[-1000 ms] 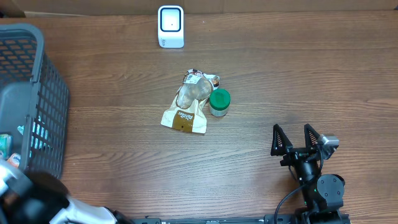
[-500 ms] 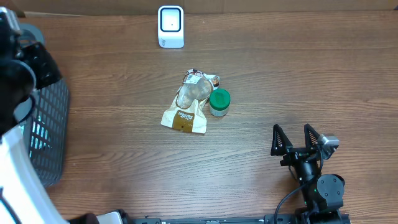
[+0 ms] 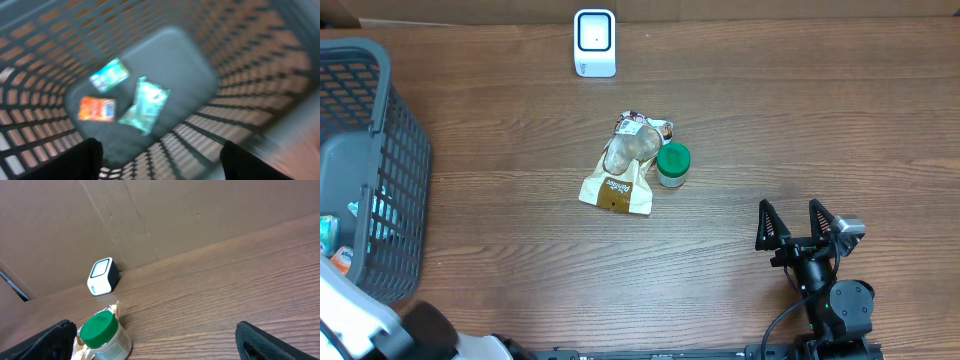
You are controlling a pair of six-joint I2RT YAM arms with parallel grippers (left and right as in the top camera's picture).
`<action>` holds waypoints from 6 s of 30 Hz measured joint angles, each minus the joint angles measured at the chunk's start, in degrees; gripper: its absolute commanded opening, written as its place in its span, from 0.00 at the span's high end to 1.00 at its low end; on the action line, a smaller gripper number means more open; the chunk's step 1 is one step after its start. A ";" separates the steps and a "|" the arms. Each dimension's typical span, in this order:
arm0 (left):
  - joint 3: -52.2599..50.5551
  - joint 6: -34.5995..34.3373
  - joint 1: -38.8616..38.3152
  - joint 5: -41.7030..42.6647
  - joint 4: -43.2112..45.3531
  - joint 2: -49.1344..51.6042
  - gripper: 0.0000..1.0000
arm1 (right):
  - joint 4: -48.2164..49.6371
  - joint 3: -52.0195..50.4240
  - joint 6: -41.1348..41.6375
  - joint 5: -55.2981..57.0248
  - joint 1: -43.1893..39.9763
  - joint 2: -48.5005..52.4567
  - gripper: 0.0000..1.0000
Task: Scan the item barcode
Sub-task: 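Reach the left gripper into the basket toward the mint-green wipes pack, then grasp the mint-green wipes pack with the left gripper and lift, then place the wipes pack left of the bread bag and release, then reach into the basket and grasp the orange tissue pack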
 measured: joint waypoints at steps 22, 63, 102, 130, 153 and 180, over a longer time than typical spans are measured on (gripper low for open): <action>-24.06 6.32 7.74 2.32 13.70 20.74 0.28 | 0.00 0.00 0.02 0.02 0.00 0.00 0.00; -4.92 7.26 5.64 15.74 12.63 6.32 0.96 | 0.00 0.00 0.04 0.02 0.00 0.00 0.00; -38.27 4.22 -49.70 18.93 34.29 18.75 0.40 | 0.02 0.00 0.02 0.02 0.00 0.00 0.00; -4.46 1.49 0.28 2.01 3.15 -10.03 0.31 | 0.00 0.00 0.02 0.00 0.00 0.00 0.00; -32.48 4.68 10.67 -6.54 18.58 12.02 0.31 | 0.00 0.00 0.04 0.00 0.00 0.00 0.00; -30.77 5.77 10.27 -10.43 18.58 23.34 0.96 | 0.00 0.00 0.02 0.02 0.00 0.00 0.00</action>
